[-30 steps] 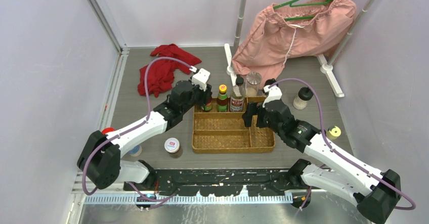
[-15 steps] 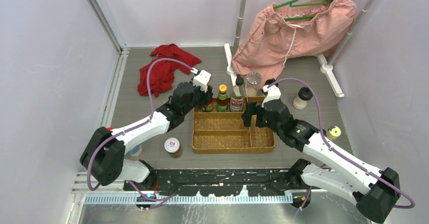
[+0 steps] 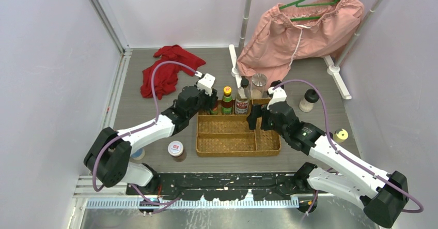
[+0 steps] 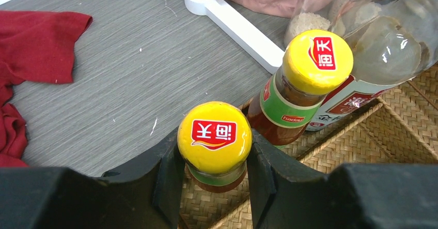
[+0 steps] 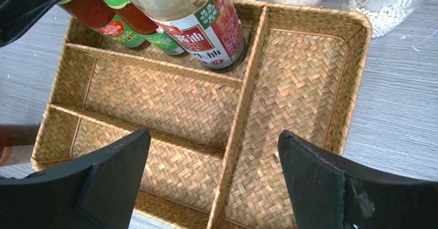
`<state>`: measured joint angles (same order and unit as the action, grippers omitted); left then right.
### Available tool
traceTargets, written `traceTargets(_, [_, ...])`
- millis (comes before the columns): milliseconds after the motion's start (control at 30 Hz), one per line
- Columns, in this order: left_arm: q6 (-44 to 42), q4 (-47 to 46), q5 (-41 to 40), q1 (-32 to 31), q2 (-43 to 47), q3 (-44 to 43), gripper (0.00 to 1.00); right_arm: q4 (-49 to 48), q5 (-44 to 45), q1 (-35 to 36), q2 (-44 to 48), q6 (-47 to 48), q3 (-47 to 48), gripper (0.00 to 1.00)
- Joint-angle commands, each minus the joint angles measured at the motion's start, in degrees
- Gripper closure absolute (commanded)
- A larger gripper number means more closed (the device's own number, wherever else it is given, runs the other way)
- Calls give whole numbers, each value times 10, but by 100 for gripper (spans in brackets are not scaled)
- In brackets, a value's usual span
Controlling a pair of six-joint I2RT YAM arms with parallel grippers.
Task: Organize the condiment bottles
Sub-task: Place the bottle in the storage box.
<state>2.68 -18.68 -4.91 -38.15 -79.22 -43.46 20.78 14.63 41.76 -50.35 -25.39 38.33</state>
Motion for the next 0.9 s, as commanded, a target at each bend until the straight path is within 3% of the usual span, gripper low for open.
traceTargets(0, [9, -103, -6, -1, 9, -8, 82, -24, 0, -2, -5, 8, 4, 0])
traceTargets(133, [10, -103, -9, -1, 12, -2, 80, -25, -1, -2, -6, 8, 4, 0])
traceTargets(333, [10, -100, -7, -1, 19, 2, 62, -27, -3, -2, -9, 8, 4, 0])
traceTargets(867, [13, -84, 0, -1, 40, 5, 49, -28, -4, -2, -6, 5, -3, 0])
